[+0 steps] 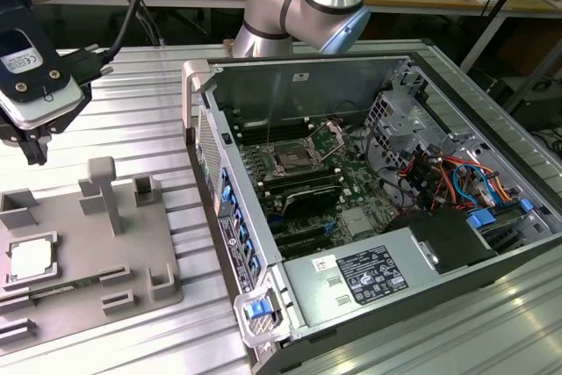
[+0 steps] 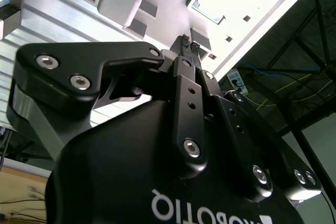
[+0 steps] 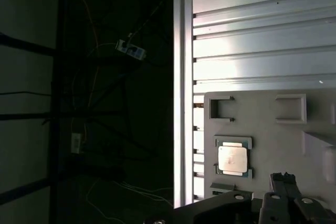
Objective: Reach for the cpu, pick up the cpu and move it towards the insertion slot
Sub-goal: 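Reach for the cpu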
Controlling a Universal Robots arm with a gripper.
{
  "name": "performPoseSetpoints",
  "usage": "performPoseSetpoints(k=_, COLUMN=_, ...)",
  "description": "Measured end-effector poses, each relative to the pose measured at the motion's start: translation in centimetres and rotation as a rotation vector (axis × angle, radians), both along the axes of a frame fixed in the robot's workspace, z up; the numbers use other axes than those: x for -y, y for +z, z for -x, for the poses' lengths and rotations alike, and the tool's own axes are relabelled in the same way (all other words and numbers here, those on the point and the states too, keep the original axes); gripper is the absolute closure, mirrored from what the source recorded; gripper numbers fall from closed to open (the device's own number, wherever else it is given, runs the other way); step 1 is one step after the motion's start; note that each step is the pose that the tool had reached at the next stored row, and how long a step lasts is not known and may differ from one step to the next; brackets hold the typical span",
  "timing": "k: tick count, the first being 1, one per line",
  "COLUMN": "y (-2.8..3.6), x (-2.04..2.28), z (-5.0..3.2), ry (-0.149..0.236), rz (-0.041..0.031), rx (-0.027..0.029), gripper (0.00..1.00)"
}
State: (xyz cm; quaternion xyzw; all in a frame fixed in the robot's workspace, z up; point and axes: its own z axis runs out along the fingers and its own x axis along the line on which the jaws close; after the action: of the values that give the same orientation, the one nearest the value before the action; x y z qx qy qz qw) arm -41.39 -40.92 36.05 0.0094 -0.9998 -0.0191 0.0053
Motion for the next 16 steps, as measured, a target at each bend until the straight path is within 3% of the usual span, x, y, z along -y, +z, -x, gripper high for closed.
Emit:
performPoseSetpoints(k=7, y=0.00, x=0.20, z=0.29, ry=0.000, rz=0.0000, rx=0.0000, gripper=0.89)
performPoseSetpoints(k=16, y=-0.05, x=0.46, z=1.63, ry=0.000, rz=0.0000, rx=0.0048, gripper=0.89)
